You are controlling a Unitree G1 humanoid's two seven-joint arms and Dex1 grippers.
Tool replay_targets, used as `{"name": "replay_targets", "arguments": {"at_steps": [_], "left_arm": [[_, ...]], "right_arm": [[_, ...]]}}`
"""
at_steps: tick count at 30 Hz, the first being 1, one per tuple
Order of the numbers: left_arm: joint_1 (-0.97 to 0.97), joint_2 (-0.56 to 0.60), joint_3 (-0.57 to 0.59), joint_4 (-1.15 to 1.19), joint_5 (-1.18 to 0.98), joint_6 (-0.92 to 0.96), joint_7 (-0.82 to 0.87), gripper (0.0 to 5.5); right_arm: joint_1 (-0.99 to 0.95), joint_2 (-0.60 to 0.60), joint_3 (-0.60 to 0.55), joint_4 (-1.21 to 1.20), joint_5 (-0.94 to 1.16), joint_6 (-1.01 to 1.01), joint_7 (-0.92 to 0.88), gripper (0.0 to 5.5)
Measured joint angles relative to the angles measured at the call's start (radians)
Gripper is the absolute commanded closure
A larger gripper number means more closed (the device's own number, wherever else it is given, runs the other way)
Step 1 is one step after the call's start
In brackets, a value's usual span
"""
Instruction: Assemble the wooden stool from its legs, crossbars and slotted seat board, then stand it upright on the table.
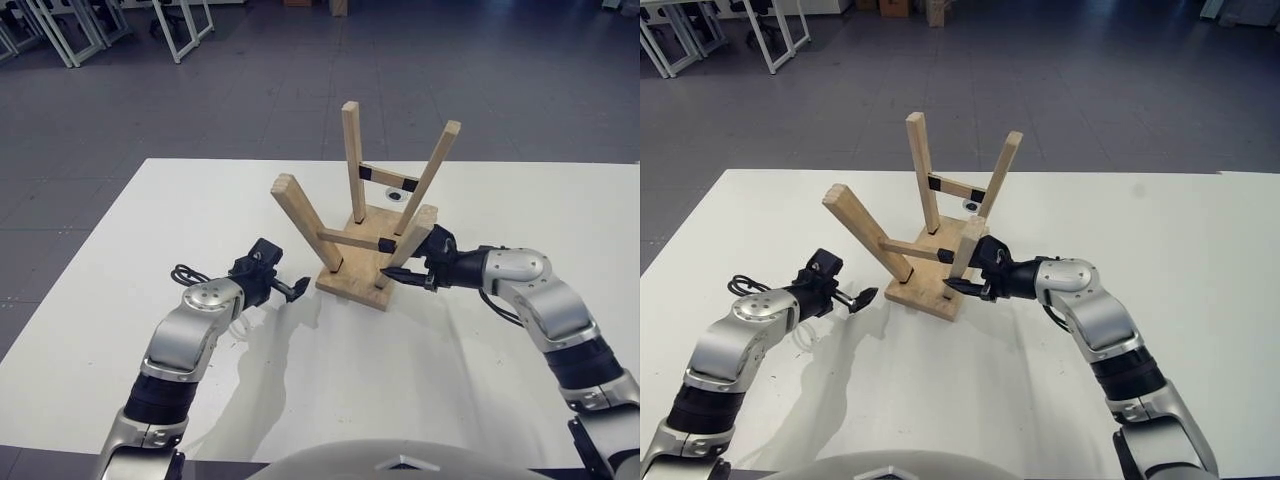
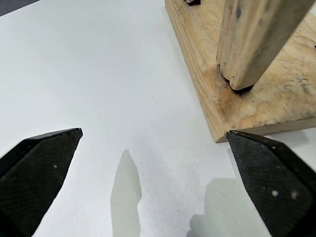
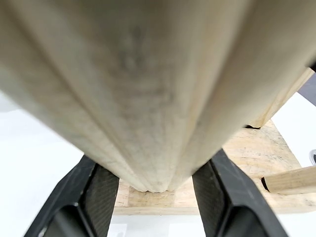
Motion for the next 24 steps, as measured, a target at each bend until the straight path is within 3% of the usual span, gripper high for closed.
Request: {"name": "replay_targets", "arguments": {"at_steps": [3, 6, 11, 15, 19, 21, 24], "left_arm": [[0.013, 0.022, 0.030, -0.051, -0.006, 0.024, -0.007, 0.00], [0.026, -0.038, 0.196, -0.173, -0.192, 0.142, -0.036, 0.00], [-0.167, -0.118, 0.519, -0.317, -0.674, 0.300, -0.015, 0.88], [-0.343, -0.119, 0.612, -0.320, -1.028, 0.302, 0.155, 1.47], [-0.408, -0.095, 0.517, -0.317, -1.090, 0.270, 0.326, 2.23], [-0.411, -0.128, 0.396, -0.302, -0.965, 0.234, 0.402, 2.54], [-0.375, -0.203, 0.088, -0.187, -0.624, 0.140, 0.504, 3.03]], "right_arm": [[0.006, 0.013, 0.000, 0.001, 0.000, 0.000, -0.039, 3.48], [0.012, 0.020, -0.002, -0.001, 0.000, 0.000, -0.066, 3.48], [0.025, 0.022, -0.003, -0.014, 0.001, 0.001, -0.085, 3.48], [0.025, 0.023, -0.003, -0.014, 0.002, 0.000, -0.090, 3.48], [0.025, 0.024, -0.002, -0.014, 0.002, 0.000, -0.091, 3.48], [0.025, 0.024, -0.002, -0.014, 0.002, 0.000, -0.092, 3.48], [0.021, 0.025, -0.001, -0.010, 0.003, -0.001, -0.089, 3.48]]}}
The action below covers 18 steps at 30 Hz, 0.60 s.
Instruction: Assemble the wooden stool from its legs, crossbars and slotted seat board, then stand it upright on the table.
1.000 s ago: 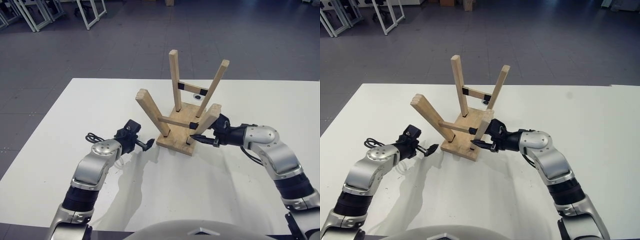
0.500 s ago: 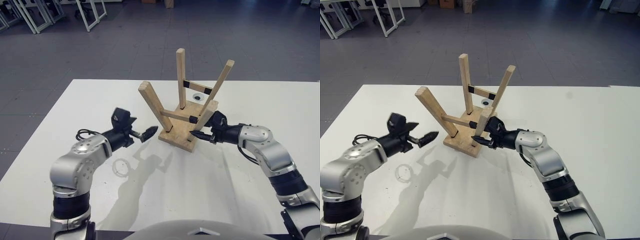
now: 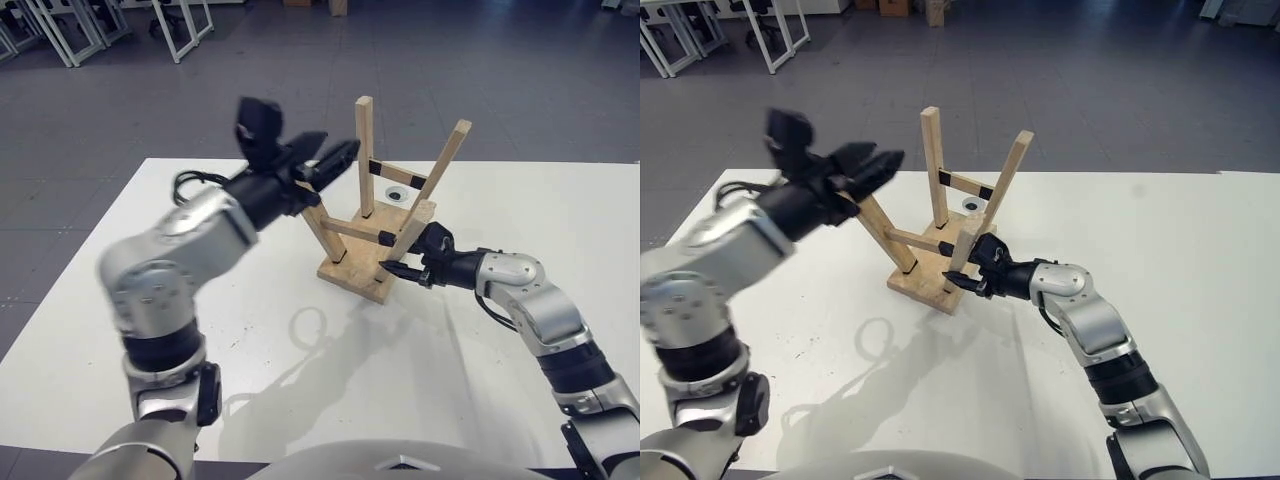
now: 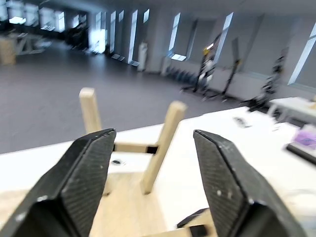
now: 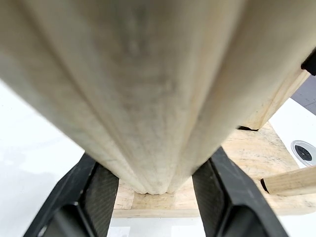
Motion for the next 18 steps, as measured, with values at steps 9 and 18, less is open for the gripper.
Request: {"name": "replay_targets", "arguments": {"at_steps": [9, 18], "left_arm": [[-0.138, -0.214, -0.111, 0.116, 0.374, -0.379, 0.045, 3.07], [0.115, -0.161, -0.299, 0.202, 0.540, -0.220, 0.016, 3.07]], "right_arm": [[-0.007, 0.000, 0.005, 0.005, 0.000, 0.000, 0.001, 3.48], [-0.008, -0.006, 0.009, 0.002, -0.002, -0.001, 0.005, 3.48]]}}
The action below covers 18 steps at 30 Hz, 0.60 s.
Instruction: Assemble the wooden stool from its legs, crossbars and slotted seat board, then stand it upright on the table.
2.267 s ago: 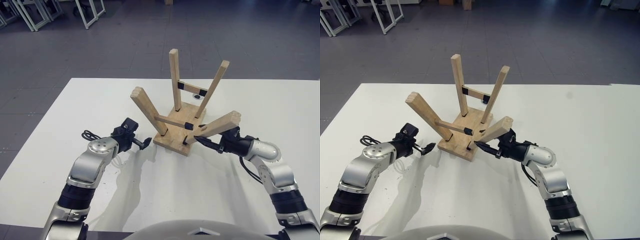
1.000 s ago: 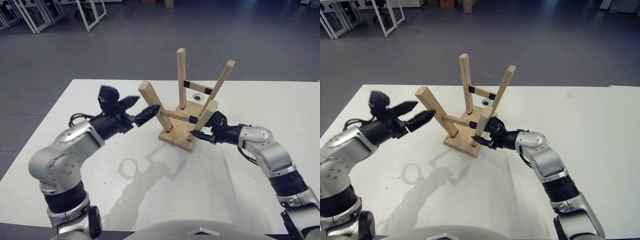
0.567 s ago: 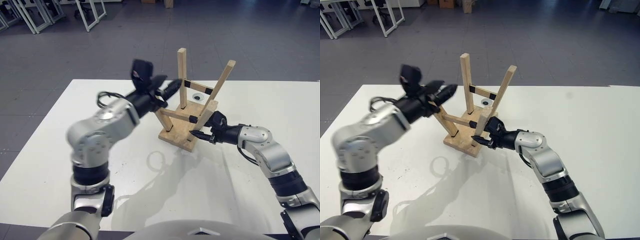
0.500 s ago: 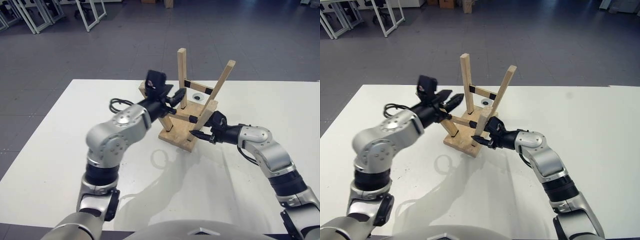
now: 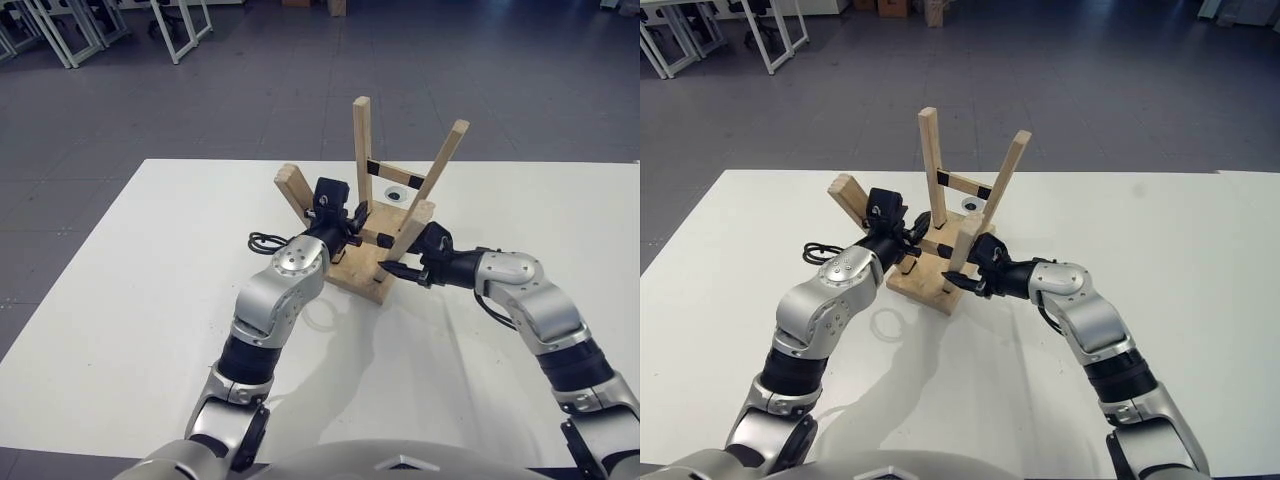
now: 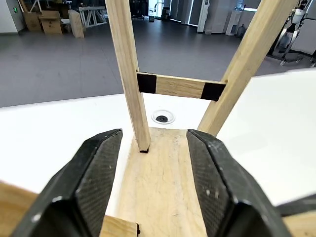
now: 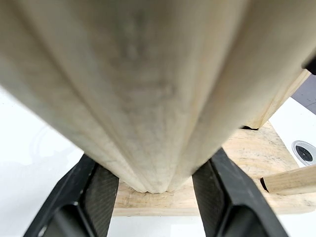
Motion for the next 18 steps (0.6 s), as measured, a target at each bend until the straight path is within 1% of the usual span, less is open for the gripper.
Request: {"name": "replay_targets", "arguments": {"at_steps": [3, 10, 12, 14, 18], "left_arm": [[0.011, 0.011, -0.070, -0.009, 0.077, -0.003, -0.006, 3.07], [0.014, -0.014, -0.059, -0.009, 0.107, 0.005, -0.025, 3.07], [0.027, -0.052, -0.015, -0.022, 0.074, 0.037, -0.050, 3.07], [0.034, -0.124, 0.019, -0.059, -0.010, 0.090, -0.098, 3.07], [-0.015, -0.160, 0.198, -0.107, -0.173, 0.224, -0.134, 3.07]], "right_arm": [[-0.001, -0.003, 0.002, -0.001, -0.001, 0.000, 0.003, 3.48], [-0.009, -0.007, 0.007, 0.007, -0.002, 0.000, 0.006, 3.48], [-0.010, -0.006, 0.009, 0.007, -0.002, 0.000, 0.006, 3.48], [-0.029, -0.002, 0.022, 0.021, -0.003, 0.000, 0.012, 3.48], [-0.123, -0.005, 0.062, 0.108, -0.003, 0.000, 0.080, 3.48]]}}
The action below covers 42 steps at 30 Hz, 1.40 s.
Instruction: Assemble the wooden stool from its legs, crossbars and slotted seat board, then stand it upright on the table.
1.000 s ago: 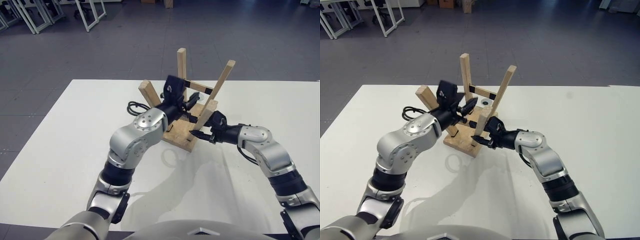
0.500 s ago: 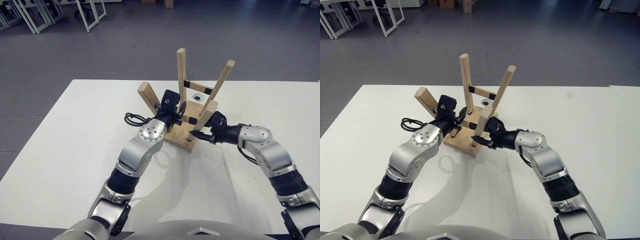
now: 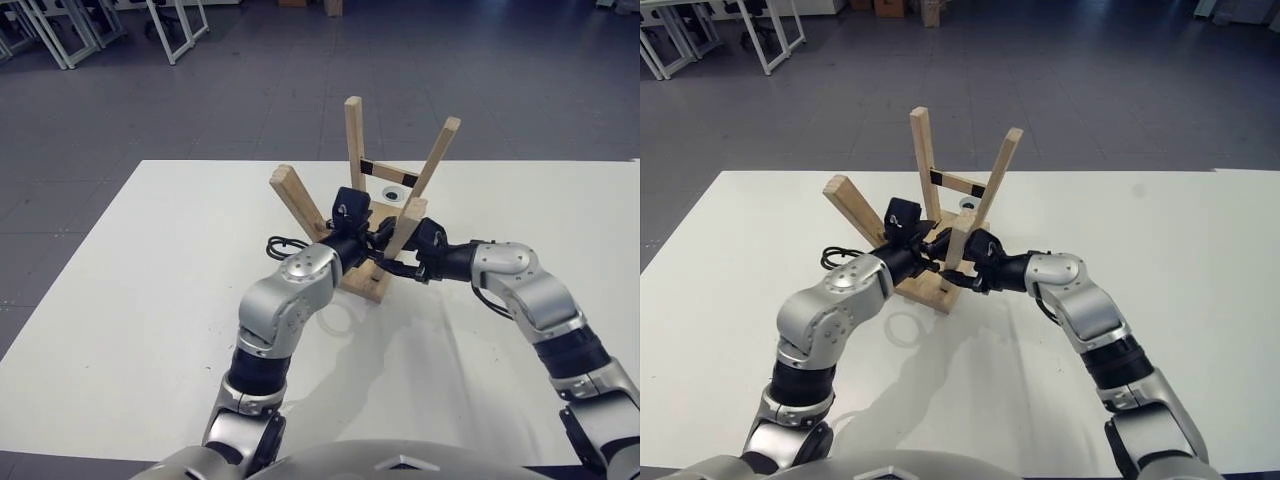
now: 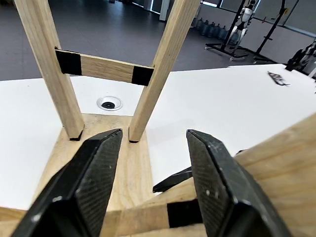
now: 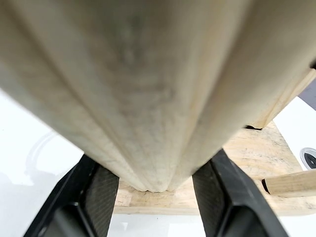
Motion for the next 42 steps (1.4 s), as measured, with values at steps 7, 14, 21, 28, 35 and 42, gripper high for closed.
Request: {"name": "replay_targets", "arguments": {"at_steps": [7, 14, 21, 28, 35, 42], "left_arm": [[-0.326, 0.087, 0.507, -0.086, -0.352, 0.108, 0.064, 3.07], [-0.412, 0.442, 0.742, 0.032, -0.353, 0.074, 0.202, 3.07], [-0.013, 0.460, 0.462, 0.480, 0.022, -0.230, 0.046, 3.07], [-0.044, 0.222, 0.157, 0.403, 0.048, -0.368, -0.101, 3.07], [0.105, 0.266, 0.095, 0.071, 0.005, -0.162, -0.121, 3.07], [0.175, 0.377, 0.199, 0.102, -0.034, -0.089, -0.235, 3.07]], "right_arm": [[-0.050, -0.001, 0.000, 0.125, 0.023, -0.067, 0.081, 3.48], [-0.041, -0.014, -0.009, 0.130, 0.041, -0.081, 0.089, 3.48], [-0.009, -0.033, -0.012, 0.074, 0.042, -0.081, 0.080, 3.48], [-0.001, -0.053, -0.016, 0.057, 0.053, -0.081, 0.090, 3.48], [0.023, -0.138, -0.053, 0.060, 0.102, -0.114, 0.222, 3.48], [0.123, -0.095, -0.030, -0.092, 0.063, -0.110, 0.093, 3.48]]}}
